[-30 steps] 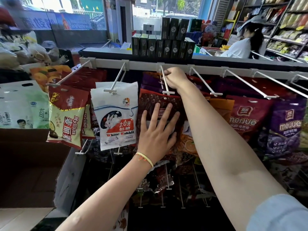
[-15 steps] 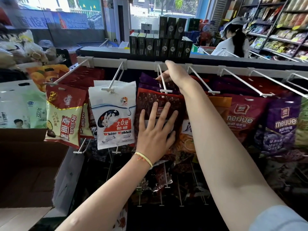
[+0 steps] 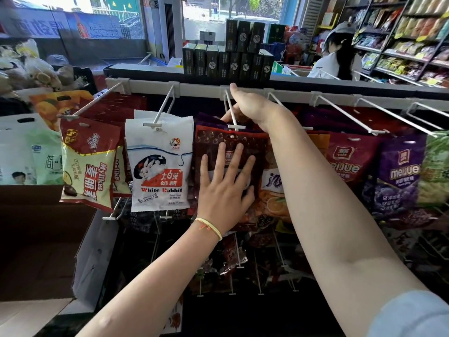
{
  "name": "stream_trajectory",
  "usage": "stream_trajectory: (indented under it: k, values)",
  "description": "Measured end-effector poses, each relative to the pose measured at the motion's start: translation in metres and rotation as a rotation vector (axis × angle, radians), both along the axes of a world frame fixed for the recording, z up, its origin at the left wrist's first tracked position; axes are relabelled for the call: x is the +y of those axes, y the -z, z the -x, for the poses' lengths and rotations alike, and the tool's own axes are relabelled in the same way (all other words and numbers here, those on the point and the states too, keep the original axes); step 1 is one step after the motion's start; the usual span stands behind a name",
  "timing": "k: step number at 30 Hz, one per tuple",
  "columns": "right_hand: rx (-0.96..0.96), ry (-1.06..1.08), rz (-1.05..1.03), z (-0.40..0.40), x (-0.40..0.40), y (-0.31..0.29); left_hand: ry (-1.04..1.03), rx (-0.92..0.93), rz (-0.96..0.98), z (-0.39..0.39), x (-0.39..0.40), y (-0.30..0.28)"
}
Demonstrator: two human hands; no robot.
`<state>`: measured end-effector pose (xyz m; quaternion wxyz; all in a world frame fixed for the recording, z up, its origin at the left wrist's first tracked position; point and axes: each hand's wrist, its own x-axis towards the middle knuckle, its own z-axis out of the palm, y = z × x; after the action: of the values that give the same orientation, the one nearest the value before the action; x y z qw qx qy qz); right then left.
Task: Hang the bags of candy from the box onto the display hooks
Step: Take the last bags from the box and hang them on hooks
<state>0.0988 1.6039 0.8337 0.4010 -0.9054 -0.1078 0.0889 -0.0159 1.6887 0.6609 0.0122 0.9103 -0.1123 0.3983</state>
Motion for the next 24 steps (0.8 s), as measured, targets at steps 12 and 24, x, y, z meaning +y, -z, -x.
stream_trajectory:
  k: [12,24]
  values:
    - [-0.033,0.028,-0.002,0.015,-0.005,0.000,-0.041,0.010,-0.103,-0.004,0.006,0.003]
    - [-0.630,0.158,-0.019,0.043,-0.016,0.030,-0.035,0.015,-0.091,-0.002,0.012,0.009]
